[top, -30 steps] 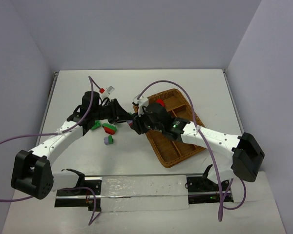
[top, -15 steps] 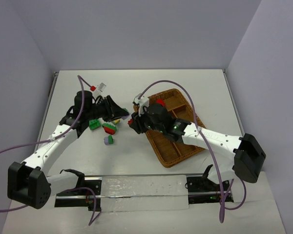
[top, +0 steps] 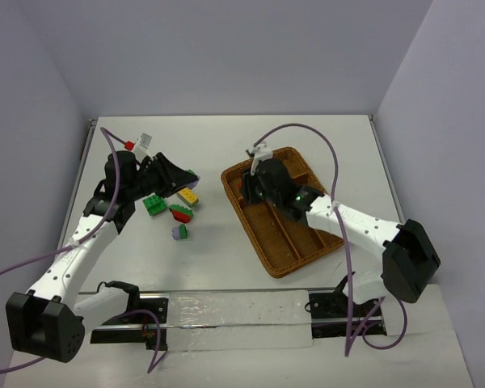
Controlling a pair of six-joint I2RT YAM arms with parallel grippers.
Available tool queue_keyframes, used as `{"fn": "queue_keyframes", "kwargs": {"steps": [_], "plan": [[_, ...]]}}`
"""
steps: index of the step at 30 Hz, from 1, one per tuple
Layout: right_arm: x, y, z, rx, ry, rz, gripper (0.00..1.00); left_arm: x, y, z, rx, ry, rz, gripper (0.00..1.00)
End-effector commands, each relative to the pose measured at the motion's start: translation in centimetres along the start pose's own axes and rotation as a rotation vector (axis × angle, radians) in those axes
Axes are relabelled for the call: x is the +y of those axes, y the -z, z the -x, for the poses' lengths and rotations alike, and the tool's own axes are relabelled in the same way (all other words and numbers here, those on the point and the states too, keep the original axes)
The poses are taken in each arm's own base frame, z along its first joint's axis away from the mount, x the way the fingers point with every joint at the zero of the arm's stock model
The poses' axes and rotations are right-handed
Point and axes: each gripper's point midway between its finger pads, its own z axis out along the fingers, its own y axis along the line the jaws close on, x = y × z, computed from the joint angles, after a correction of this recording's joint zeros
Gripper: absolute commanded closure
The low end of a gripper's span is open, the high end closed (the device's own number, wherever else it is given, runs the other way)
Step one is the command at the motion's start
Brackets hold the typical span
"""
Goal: Sort the legos into containers by color
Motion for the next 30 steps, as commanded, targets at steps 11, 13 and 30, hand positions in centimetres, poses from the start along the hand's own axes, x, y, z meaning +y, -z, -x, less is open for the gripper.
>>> {"fn": "queue_keyframes", "kwargs": {"steps": [11, 13, 30], "plan": [[-9.2, -8.6, 4.0, 0.051, -0.115, -0.296, 0.59, 0.0, 1.7, -0.2, -0.033, -0.03, 0.015, 1.0], [-9.5, -9.2, 3.9, 0.07, -0.108, -0.313, 0.43, 0.0, 1.8, -0.2, -0.033, -0.033, 0.017, 1.0], [1.9, 1.5, 7.8, -0.228, 0.096, 0.264, 0.27, -0.2, 1.2, -0.4, 0.015, -0.07, 0.006, 1.0]]}}
